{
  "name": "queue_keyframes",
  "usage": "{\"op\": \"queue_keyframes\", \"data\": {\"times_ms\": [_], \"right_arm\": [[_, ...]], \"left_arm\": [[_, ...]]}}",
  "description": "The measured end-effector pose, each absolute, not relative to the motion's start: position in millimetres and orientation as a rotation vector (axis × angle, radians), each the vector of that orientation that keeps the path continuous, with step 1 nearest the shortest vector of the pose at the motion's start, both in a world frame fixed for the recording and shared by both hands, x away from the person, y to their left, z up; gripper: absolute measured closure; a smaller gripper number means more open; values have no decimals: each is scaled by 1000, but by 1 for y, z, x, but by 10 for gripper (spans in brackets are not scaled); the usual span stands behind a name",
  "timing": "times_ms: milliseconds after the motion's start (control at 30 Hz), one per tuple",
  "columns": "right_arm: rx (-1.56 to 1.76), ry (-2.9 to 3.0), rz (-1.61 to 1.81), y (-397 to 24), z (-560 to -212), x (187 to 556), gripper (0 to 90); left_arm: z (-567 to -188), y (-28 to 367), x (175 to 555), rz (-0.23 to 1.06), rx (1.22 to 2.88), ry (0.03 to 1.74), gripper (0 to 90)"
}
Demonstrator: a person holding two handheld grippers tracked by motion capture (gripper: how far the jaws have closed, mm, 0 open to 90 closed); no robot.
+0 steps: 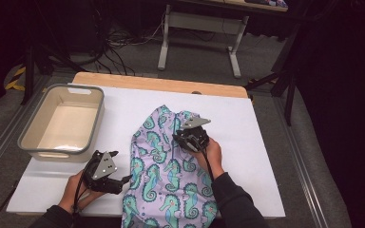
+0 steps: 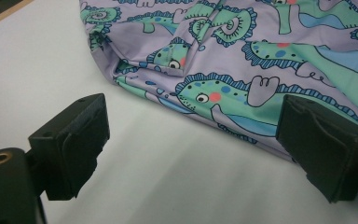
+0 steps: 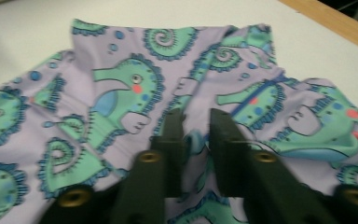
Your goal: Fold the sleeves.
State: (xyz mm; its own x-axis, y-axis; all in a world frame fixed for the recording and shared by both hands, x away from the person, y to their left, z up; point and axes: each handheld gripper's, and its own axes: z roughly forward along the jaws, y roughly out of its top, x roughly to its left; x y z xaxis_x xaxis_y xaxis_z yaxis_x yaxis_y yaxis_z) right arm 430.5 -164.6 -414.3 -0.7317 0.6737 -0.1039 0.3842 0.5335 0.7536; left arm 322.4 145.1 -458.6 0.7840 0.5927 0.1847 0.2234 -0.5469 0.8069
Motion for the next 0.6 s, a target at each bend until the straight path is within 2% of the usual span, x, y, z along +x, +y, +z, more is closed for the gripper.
{"op": "queue_keyframes", "data": {"times_ms": [100,333,467,600], "right_arm": [[872,2357,1077,-172,-408,430,646],[1036,2180,1047,-222,-391,461,618],[1116,2162,1037,-240,-395,483,564],[1153,2210,994,-238,-408,499,505]], "left_arm": [[-458,145,322,566,2139,604,104],[-458,145,323,561,2140,602,105],[-458,146,323,559,2137,606,106],[-458,145,323,552,2137,604,105]]}}
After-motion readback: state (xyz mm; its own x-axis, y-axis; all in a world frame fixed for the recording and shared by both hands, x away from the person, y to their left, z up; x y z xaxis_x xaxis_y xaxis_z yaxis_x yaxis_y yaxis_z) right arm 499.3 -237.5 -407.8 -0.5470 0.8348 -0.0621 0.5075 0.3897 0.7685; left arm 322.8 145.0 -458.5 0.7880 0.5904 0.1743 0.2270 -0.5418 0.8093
